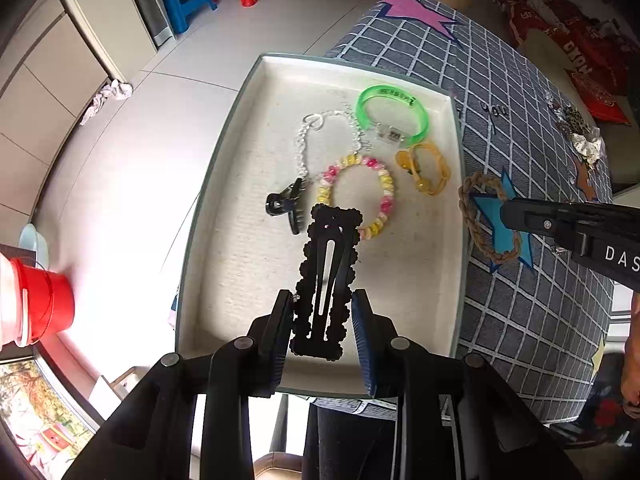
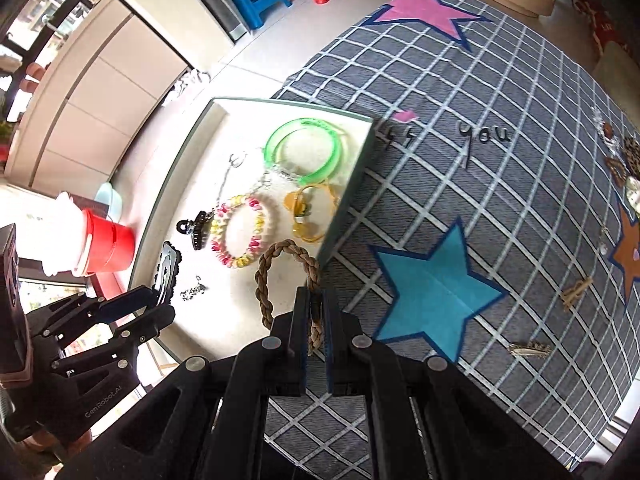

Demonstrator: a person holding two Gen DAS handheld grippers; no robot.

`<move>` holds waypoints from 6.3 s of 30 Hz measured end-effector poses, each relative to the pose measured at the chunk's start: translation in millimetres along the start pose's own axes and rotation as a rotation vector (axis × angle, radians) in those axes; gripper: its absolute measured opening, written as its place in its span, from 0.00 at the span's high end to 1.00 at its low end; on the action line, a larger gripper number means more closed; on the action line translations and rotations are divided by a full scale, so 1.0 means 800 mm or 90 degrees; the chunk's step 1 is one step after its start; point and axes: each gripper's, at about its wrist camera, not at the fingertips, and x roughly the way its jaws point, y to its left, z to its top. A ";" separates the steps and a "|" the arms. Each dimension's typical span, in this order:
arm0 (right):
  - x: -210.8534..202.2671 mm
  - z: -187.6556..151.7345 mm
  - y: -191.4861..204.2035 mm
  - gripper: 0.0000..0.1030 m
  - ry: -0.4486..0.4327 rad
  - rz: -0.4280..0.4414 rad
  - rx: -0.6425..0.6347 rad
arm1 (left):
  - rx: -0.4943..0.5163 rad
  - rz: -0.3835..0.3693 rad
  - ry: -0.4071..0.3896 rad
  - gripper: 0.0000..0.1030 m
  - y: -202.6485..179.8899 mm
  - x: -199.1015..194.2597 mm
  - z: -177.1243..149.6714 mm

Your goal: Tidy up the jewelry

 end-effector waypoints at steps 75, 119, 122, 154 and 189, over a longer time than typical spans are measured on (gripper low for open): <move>-0.050 -0.102 -0.308 0.21 -0.001 -0.060 0.449 | 0.305 0.046 -0.019 0.00 -0.283 0.018 0.019; -0.002 -0.059 -0.390 0.89 -0.032 -0.044 0.393 | 0.492 -0.025 0.026 0.50 -0.481 0.136 -0.019; -0.005 -0.063 -0.392 0.90 -0.035 -0.040 0.397 | 0.485 -0.042 0.038 0.79 -0.484 0.134 -0.015; -0.002 -0.030 -0.351 0.93 -0.028 -0.160 0.343 | 0.324 -0.028 0.069 0.83 -0.396 0.103 0.007; -0.080 -0.191 -0.369 0.93 -0.080 -0.065 0.425 | 0.393 -0.002 0.059 0.67 -0.457 0.151 -0.020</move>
